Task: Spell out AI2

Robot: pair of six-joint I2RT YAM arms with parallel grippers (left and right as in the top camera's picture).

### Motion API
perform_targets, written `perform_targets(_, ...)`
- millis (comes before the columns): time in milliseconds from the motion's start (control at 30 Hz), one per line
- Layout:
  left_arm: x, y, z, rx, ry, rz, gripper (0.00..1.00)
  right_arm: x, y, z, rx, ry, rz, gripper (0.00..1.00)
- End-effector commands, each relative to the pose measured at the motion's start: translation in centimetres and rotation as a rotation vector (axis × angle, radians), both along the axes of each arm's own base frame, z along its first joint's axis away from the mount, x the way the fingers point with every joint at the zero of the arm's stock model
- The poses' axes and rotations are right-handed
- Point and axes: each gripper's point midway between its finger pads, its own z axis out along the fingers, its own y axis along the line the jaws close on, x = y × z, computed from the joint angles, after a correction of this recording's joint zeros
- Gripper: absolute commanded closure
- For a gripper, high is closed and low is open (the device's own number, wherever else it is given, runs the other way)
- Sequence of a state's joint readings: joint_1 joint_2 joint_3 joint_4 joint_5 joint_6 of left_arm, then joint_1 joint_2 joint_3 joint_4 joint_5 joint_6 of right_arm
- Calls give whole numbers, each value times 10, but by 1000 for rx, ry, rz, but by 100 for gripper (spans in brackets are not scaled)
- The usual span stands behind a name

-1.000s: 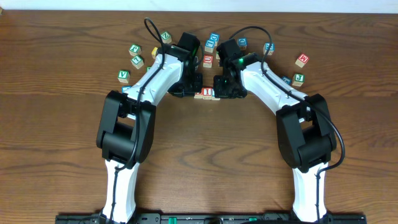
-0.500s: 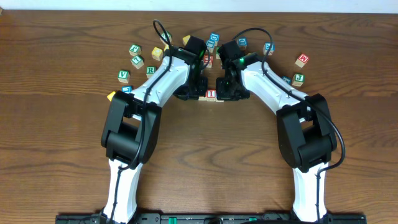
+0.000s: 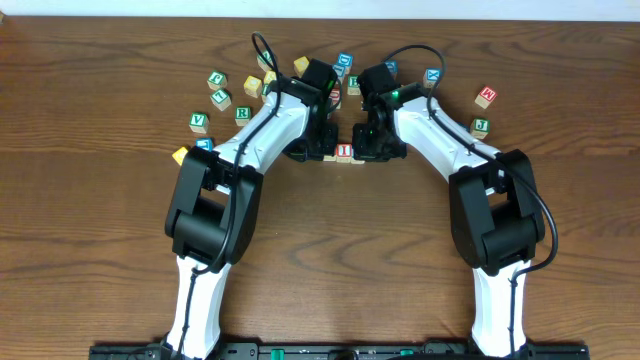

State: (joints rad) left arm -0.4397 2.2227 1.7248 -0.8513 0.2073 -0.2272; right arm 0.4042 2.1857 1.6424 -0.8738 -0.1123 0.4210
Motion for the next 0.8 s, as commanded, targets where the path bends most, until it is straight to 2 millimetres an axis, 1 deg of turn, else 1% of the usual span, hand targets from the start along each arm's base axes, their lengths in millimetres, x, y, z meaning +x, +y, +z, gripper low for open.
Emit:
perform_targets(0, -5, -3, -10, 5, 15, -61, 92, -3, 1, -6, 14, 26, -12, 99)
perform_targets(200, -3, 4, -11, 30, 5, -62, 92, 2, 3, -1, 21, 10, -12, 99)
perform_targets(467, 1, 12, -11, 31, 9, -42, 92, 4, 2, 18, 28, -24, -10, 99)
perform_targets(633, 1, 12, -9, 32, 7, -56, 92, 2, -1, 23, 15, -26, -13, 99)
perform_targets(767, 2, 12, -4, 29, -7, -75, 92, 1, -5, 25, 11, -19, -19, 99)
